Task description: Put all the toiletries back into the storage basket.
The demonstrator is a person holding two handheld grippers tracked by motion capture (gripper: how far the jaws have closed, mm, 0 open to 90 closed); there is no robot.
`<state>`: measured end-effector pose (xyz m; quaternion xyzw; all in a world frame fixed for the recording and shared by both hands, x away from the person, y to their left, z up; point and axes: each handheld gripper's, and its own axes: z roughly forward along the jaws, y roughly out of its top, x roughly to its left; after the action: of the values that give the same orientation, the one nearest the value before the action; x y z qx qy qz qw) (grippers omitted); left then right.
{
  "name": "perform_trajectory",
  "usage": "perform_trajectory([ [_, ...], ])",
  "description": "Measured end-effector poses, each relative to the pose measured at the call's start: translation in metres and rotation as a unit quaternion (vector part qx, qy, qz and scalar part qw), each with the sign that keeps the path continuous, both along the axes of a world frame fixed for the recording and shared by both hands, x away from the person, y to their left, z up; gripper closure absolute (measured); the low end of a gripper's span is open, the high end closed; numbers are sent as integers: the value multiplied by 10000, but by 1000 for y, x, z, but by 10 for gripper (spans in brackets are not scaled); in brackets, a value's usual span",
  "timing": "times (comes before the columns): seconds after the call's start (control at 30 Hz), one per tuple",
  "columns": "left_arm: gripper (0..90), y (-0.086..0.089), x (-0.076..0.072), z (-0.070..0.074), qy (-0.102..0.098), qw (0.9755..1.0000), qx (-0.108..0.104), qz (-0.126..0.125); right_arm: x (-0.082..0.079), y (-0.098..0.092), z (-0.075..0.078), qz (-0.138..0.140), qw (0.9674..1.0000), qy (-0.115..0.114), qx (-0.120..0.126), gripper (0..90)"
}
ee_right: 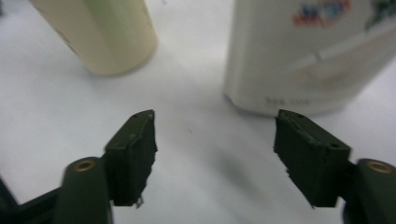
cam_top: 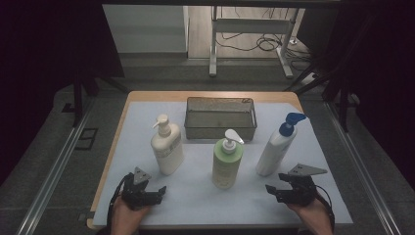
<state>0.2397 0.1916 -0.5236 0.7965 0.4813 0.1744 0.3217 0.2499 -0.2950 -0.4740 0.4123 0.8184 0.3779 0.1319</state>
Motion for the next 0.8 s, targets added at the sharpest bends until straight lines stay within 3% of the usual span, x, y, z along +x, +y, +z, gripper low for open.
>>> perform_trajectory([
  [0.1, 125, 0, 0, 0, 0, 10000, 0, 0, 0, 4, 6, 72, 9999, -74, 40, 385],
  [0.13, 125, 0, 0, 0, 1, 10000, -1, 1, 1, 8, 11, 99, 9998, -120, 87, 458],
  [0.23, 125, 0, 0, 0, 1, 10000, 0, 0, 3, 11, 14, 124, 9997, -110, 153, 515],
  [0.27, 125, 0, 0, 0, 1, 10000, 0, 0, 4, 14, 17, 133, 9997, -113, 191, 582],
  [0.3, 125, 0, 0, 0, 1, 10000, 1, 0, 4, 14, 17, 133, 9997, -113, 191, 582],
  [0.33, 125, 0, 0, 0, 1, 10000, 1, 0, 6, 17, 20, 124, 9997, -119, 189, 653],
  [0.53, 125, 0, 0, 0, 2, 10000, 1, -1, 13, 23, 24, -27, 9996, -214, 188, 848],
  [0.8, 125, 0, 0, 0, 4, 10000, -1, 0, 23, 37, 21, -195, 9995, -265, 40, 895],
])
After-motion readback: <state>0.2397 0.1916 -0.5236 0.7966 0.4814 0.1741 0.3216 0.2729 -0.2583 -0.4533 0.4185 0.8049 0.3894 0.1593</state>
